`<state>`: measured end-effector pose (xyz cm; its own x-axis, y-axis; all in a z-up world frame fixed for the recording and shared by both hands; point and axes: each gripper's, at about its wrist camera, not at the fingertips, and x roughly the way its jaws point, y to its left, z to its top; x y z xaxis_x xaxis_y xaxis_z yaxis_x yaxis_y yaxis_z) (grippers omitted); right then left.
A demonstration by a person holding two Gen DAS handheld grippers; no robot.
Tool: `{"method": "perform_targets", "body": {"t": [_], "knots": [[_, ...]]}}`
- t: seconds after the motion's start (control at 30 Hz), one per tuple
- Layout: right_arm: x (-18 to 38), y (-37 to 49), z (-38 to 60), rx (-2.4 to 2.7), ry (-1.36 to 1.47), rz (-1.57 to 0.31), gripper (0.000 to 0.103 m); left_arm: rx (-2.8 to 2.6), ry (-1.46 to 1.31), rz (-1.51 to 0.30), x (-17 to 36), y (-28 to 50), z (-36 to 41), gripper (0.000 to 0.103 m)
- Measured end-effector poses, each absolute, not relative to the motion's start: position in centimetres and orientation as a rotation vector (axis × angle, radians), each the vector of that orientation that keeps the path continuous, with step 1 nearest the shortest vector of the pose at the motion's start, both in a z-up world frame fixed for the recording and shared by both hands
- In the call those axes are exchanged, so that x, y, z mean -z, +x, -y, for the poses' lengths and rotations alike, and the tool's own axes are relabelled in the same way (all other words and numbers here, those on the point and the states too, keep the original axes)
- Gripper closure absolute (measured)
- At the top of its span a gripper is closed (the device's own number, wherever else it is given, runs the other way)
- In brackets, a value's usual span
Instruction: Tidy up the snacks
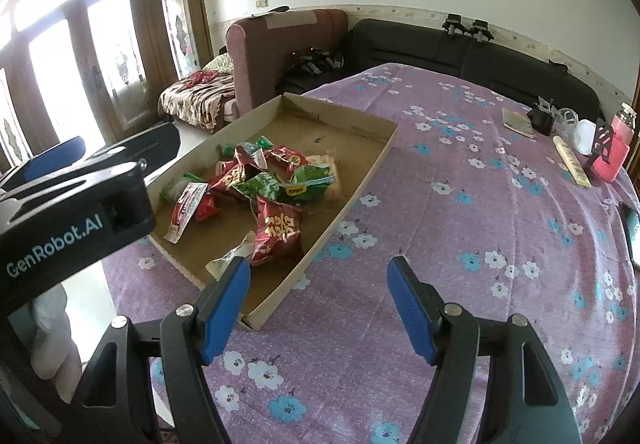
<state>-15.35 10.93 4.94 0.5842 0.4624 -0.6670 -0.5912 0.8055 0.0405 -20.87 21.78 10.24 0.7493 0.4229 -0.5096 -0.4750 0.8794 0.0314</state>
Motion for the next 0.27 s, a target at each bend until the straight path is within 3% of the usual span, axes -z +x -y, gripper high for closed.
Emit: {"method": "perform_targets", "body": {"t": [0.27], "knots": [[-5.2, -15.1, -10.3, -0.619, -0.174, -0.721, 0.032, -0.492, -0.082, -0.556, -10.7, -20.3, -21.5, 0.000]]}}
